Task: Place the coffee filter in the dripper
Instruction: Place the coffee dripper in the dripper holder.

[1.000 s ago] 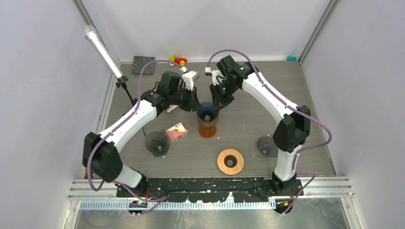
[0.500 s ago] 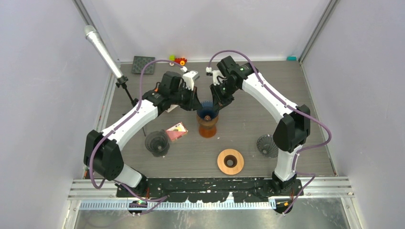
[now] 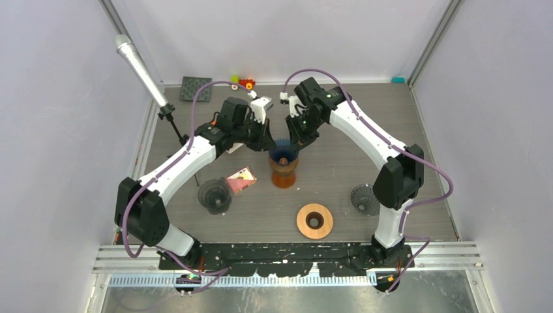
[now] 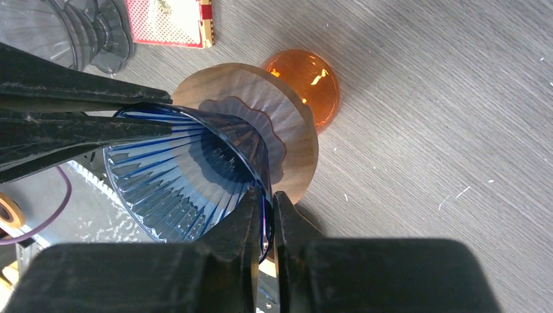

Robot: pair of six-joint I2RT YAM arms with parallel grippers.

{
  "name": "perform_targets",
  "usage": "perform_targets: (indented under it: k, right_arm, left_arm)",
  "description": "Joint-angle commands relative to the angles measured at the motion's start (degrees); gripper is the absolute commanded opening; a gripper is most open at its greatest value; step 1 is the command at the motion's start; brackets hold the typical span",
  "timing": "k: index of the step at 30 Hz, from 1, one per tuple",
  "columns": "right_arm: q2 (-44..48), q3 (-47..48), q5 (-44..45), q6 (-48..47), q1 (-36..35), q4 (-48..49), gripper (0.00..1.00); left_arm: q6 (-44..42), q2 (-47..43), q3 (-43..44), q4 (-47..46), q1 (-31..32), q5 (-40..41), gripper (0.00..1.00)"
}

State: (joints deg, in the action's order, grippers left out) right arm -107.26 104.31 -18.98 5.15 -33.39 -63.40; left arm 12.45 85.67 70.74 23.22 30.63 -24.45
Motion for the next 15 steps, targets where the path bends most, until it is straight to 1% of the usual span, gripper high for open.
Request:
perform_targets:
  k: [1, 5, 7, 12, 15]
  right_arm:
    - [-2.14, 1.88, 1.92, -4.86, -1.19, 1.43, 0.21]
    - [-1.44, 6.60, -0.23, -4.88, -0.21, -0.17, 0.42]
    - [-0.95, 8.74, -0.83, -4.77, 0.33, -0.80, 0.48]
    - [1.01, 10.63, -1.14, -4.36, 1.67, -0.91, 0.52]
    - [2.50, 10.45, -1.06, -4.49, 2.41, -1.03, 0.53]
  left_arm:
    - [-6.44, 2.81, 0.14, 8.34, 2.33, -0.54, 0.02]
    - [-6.73, 2.39, 2.95, 9.94, 1.91, 0.59, 0.02]
    - [-6.73, 2.22, 3.97, 10.20, 1.81, 1.07, 0.02]
    - [-6.65, 1.95, 6.95, 11.63, 1.80, 1.84, 0.08]
    - [-7.02, 1.34, 8.72, 12.47, 1.73, 2.70, 0.14]
